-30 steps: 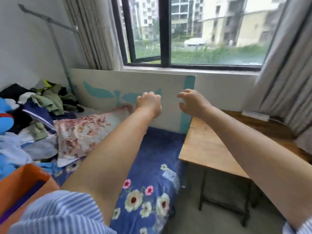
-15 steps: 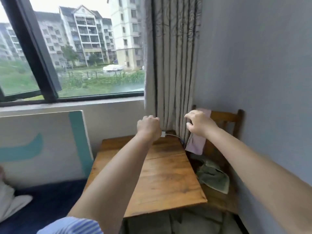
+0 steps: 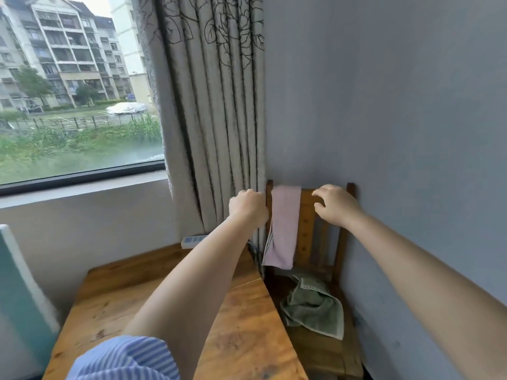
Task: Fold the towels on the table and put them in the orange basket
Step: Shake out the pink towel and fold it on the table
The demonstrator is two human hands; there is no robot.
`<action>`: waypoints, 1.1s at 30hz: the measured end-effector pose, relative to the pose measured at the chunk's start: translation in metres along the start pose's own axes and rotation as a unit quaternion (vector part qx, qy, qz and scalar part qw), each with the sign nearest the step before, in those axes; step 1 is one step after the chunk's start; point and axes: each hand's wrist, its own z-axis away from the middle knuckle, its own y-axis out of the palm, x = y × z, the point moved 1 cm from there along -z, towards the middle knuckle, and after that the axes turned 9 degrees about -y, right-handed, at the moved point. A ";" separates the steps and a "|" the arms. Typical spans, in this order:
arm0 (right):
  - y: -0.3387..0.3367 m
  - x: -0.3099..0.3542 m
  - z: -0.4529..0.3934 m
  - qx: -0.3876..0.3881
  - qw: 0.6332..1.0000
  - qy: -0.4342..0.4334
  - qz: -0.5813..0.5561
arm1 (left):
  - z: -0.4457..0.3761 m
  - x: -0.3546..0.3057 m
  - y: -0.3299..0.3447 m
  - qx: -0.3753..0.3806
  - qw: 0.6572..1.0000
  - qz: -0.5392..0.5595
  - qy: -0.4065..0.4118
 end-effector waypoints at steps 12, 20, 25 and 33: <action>0.048 -0.073 -0.110 0.025 0.997 0.069 -0.007 | -0.149 -0.008 0.083 0.096 0.993 0.071 -0.010; 0.110 -0.131 -0.204 0.084 0.994 0.058 -0.050 | -0.231 -0.029 0.144 0.141 0.980 0.124 -0.064; 0.156 -0.173 -0.257 0.109 0.990 0.034 -0.078 | -0.275 -0.052 0.189 0.168 0.966 0.149 -0.130; 0.218 -0.222 -0.286 0.057 0.992 -0.047 -0.106 | -0.320 -0.074 0.243 0.126 0.924 0.272 -0.239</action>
